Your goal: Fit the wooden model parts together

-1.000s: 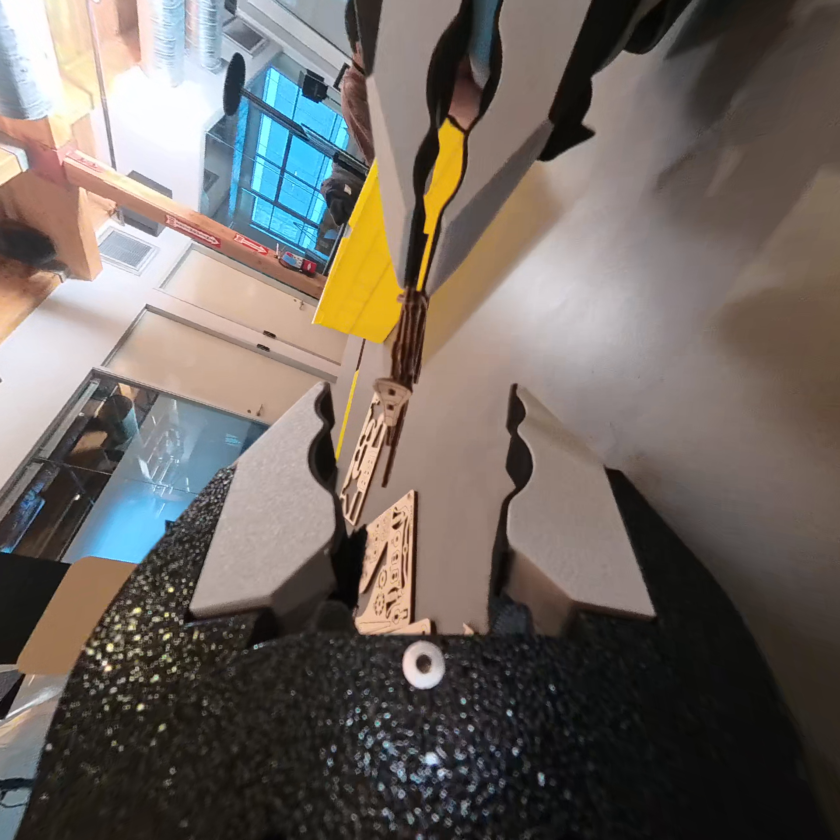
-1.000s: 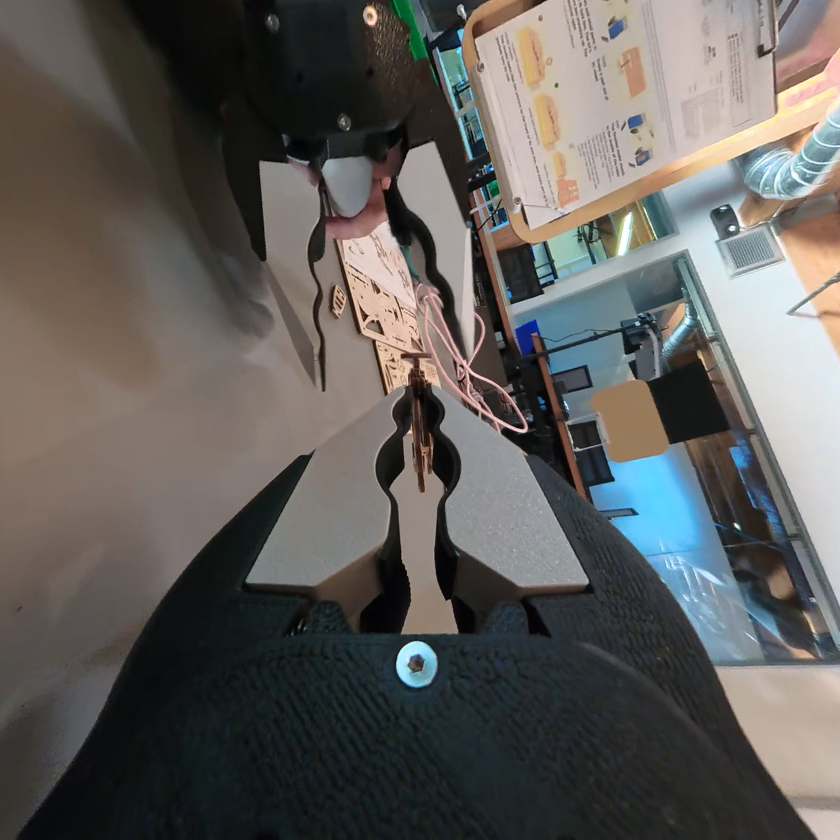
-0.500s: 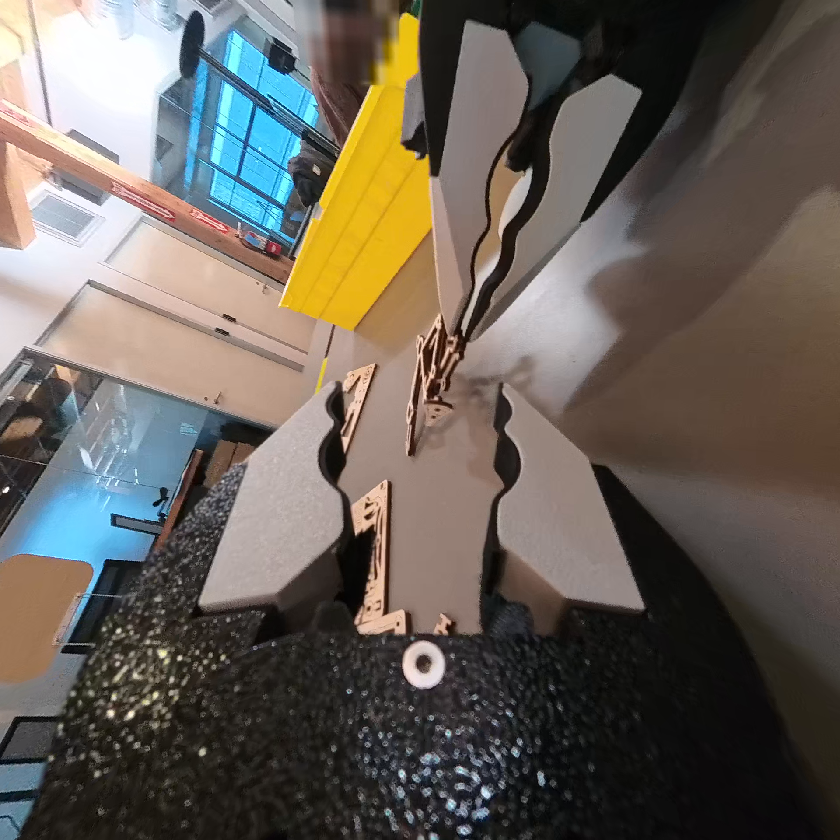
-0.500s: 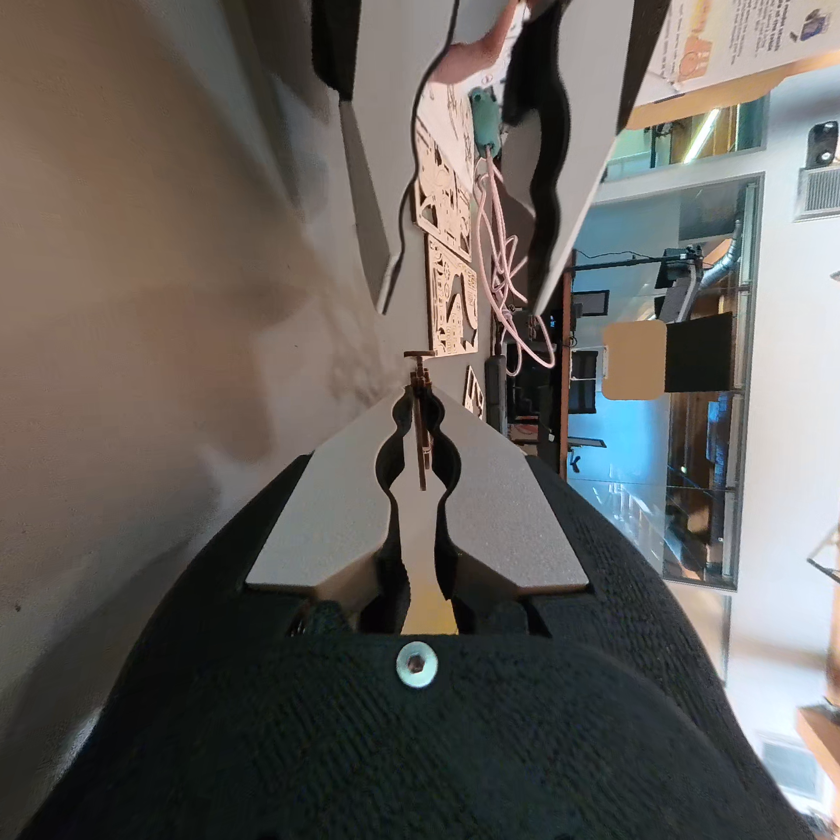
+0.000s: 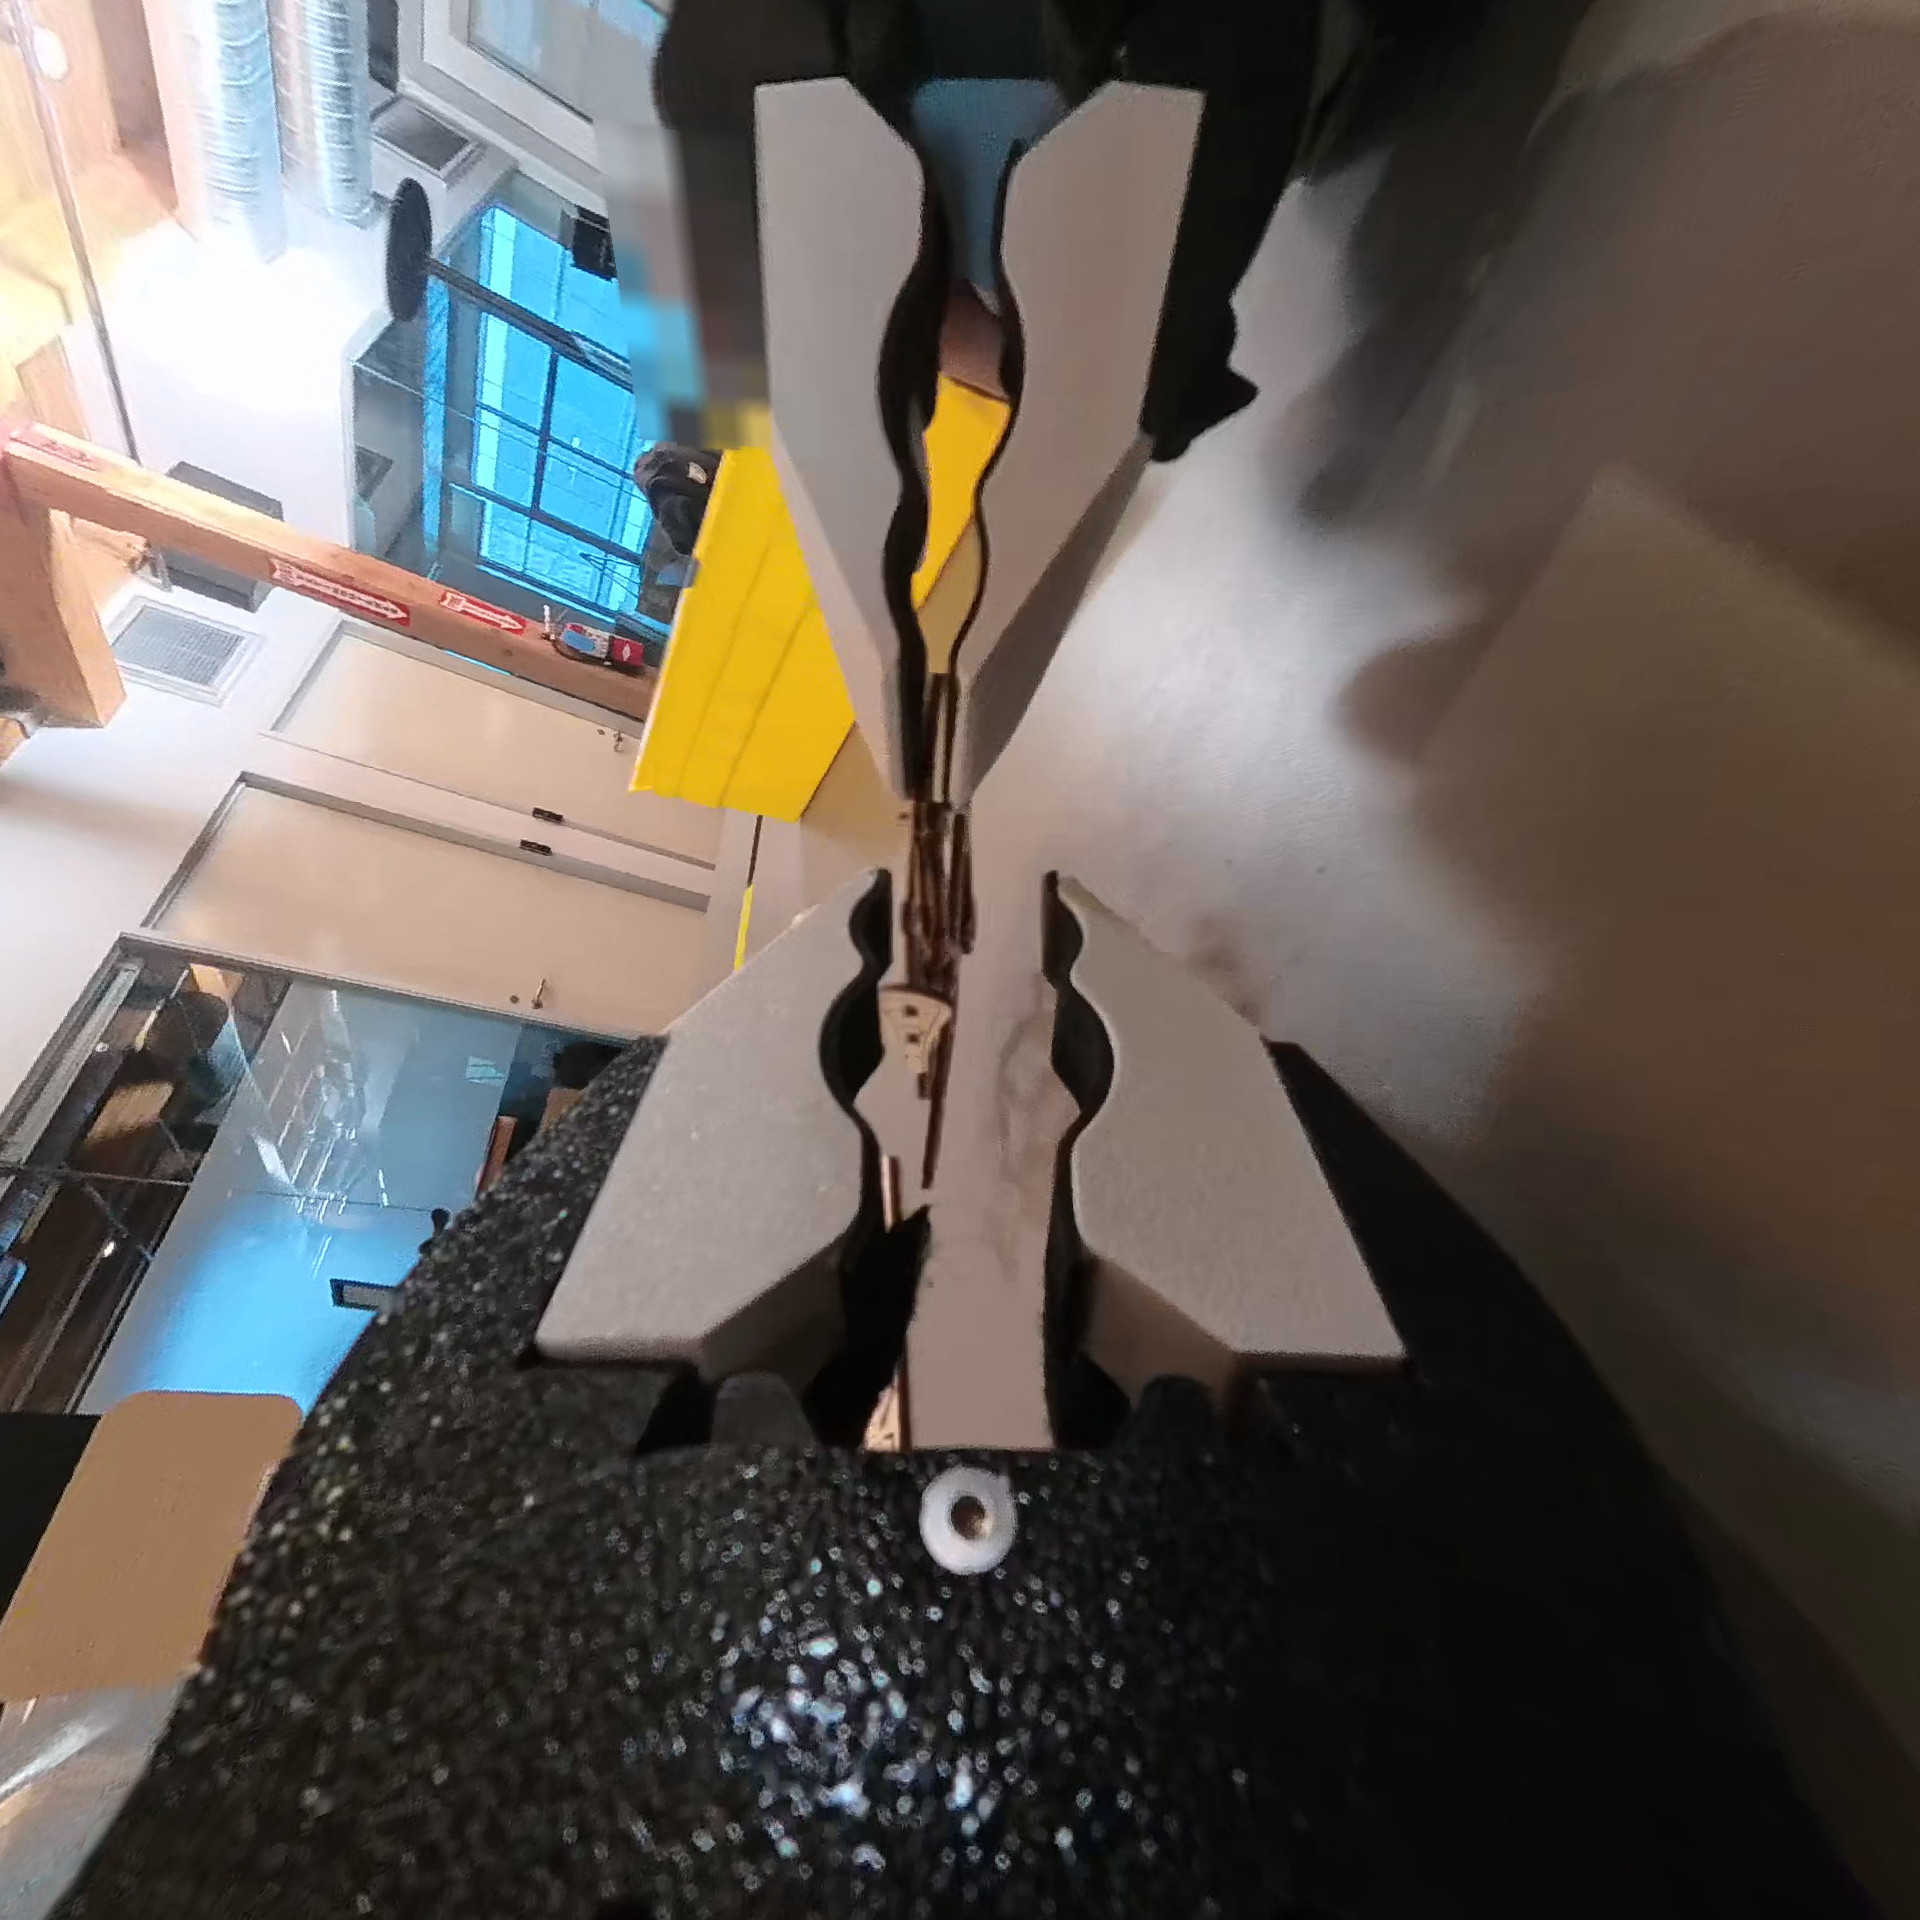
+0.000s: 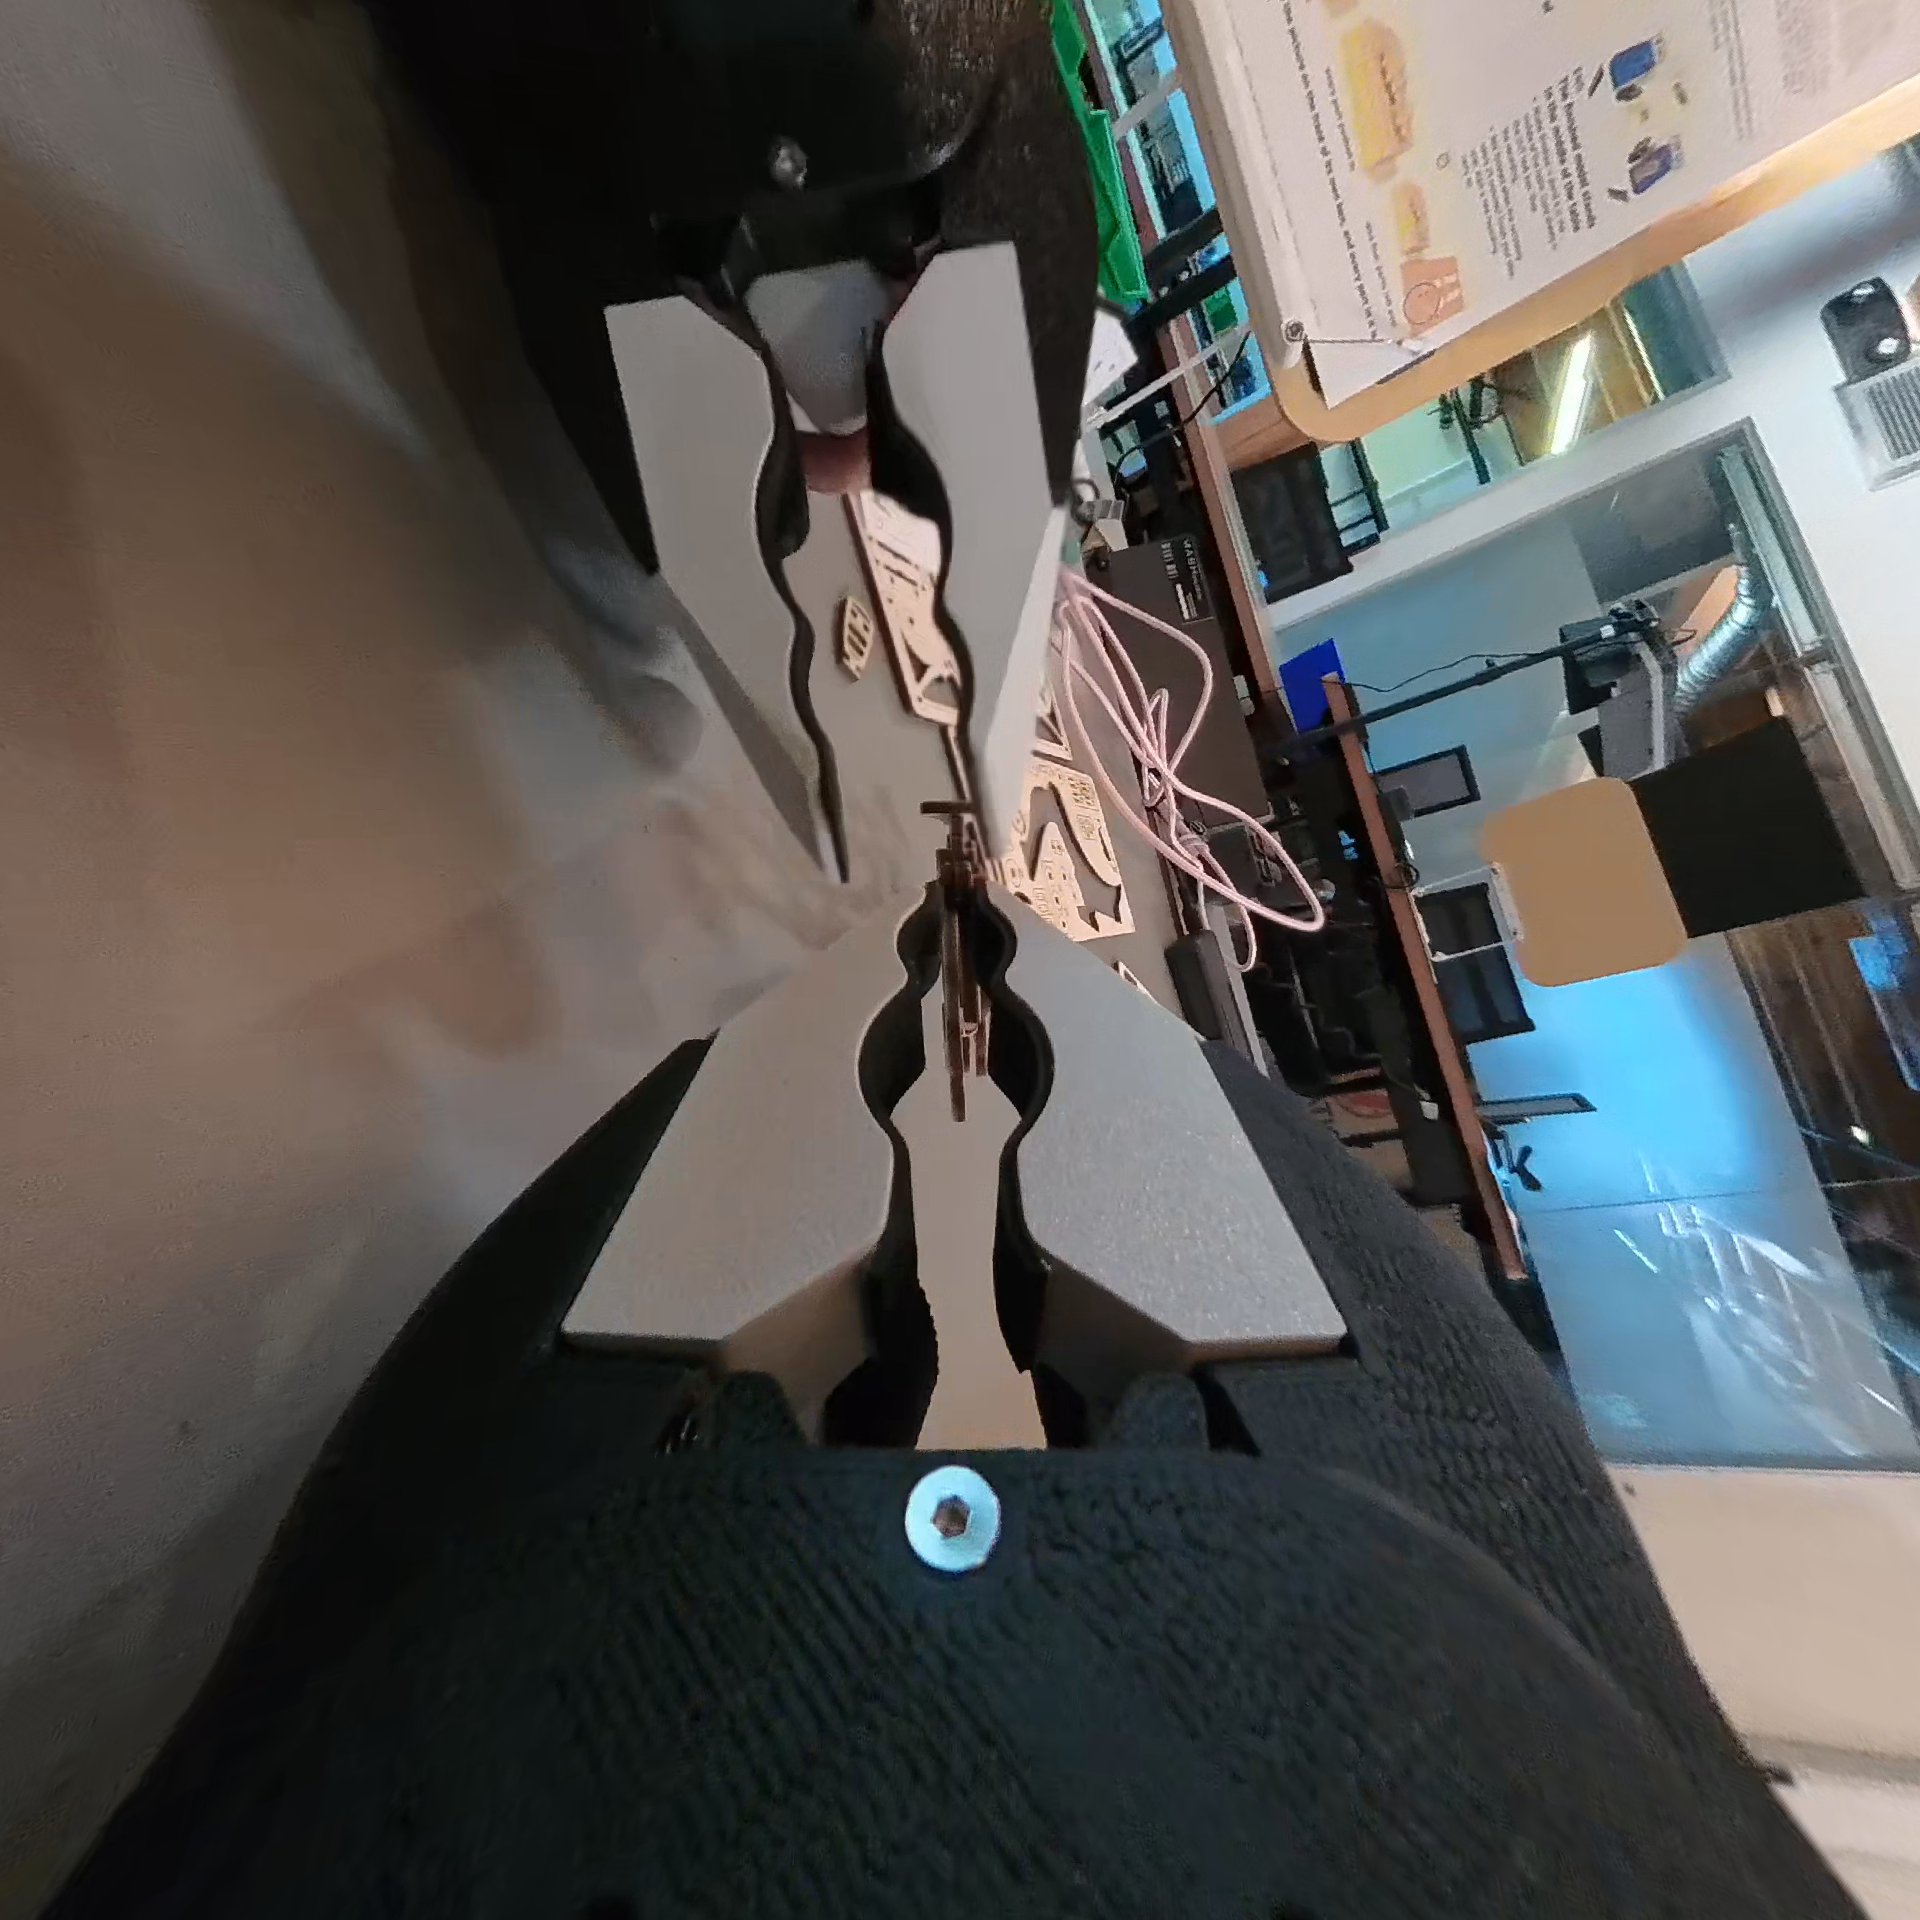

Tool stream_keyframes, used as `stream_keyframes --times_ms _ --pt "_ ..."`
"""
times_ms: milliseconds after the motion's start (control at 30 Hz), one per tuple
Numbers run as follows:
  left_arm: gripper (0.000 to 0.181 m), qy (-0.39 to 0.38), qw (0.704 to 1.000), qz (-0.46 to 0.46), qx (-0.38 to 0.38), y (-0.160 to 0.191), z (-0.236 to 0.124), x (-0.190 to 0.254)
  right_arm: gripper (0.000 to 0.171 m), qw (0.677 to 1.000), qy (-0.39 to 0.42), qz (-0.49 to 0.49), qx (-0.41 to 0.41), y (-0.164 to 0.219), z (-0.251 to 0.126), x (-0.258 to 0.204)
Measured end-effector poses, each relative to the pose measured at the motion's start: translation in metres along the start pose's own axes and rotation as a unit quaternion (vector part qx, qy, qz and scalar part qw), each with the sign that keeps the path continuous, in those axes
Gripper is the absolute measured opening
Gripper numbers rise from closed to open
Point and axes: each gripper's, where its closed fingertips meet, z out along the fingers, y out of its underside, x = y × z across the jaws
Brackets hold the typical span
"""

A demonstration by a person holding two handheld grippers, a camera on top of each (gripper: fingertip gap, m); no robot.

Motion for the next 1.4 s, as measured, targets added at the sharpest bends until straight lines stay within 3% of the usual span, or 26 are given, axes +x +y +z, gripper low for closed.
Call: stream_keyframes --times_ms 167,300,500,667,833,1333,1400 --pt "0.050 0.002 0.997 -0.073 0.039 -0.004 -0.010 -0.011 0.003 0.999 0.014 -0.036 -0.007 0.005 -0.002 0.001" --pt "0.066 0.015 0.994 -0.107 0.016 0.011 -0.006 -0.011 0.002 0.997 0.025 -0.074 -0.003 0.002 -0.004 -0.002" --pt "0.043 -0.014 0.998 -0.057 0.029 0.003 -0.010 -0.015 0.002 0.998 0.025 -0.037 0.033 -0.009 -0.008 0.002" --pt "0.039 -0.014 1.000 -0.023 -0.004 0.014 -0.006 -0.011 0.002 0.998 0.021 -0.036 0.046 -0.013 -0.010 0.000" --pt "0.024 -0.022 1.000 -0.011 0.002 0.013 -0.009 -0.013 0.002 0.998 0.022 -0.042 0.052 -0.014 -0.011 0.000" --pt "0.011 -0.026 1.000 0.014 -0.009 0.015 -0.009 -0.013 0.003 0.996 0.021 -0.057 0.060 -0.011 -0.012 -0.002" --pt "0.011 -0.026 0.999 0.015 -0.011 0.016 -0.008 -0.014 0.010 0.996 0.016 -0.056 0.063 -0.011 -0.012 -0.004"
